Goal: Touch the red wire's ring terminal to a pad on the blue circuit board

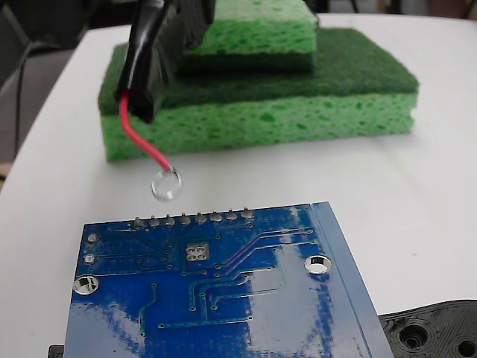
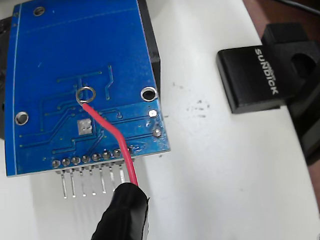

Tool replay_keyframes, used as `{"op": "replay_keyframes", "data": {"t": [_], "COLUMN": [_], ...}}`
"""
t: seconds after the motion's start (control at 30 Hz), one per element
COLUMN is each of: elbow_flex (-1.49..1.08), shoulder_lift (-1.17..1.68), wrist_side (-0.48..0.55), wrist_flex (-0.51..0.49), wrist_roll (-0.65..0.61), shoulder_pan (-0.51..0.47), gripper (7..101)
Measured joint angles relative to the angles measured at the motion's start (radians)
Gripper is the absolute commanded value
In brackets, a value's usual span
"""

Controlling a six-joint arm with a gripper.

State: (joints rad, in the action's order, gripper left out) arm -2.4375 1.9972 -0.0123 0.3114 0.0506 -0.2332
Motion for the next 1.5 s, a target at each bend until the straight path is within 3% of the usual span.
{"op": "replay_keyframes", "data": {"t": [1.5], "elbow_flex": [0.011], "shoulder_lift": [-0.048], "wrist_side": [0.003], "wrist_flex": [0.009], "wrist_roll": [-0.021], "shoulder_pan": [-0.009], "gripper": [100.3]}}
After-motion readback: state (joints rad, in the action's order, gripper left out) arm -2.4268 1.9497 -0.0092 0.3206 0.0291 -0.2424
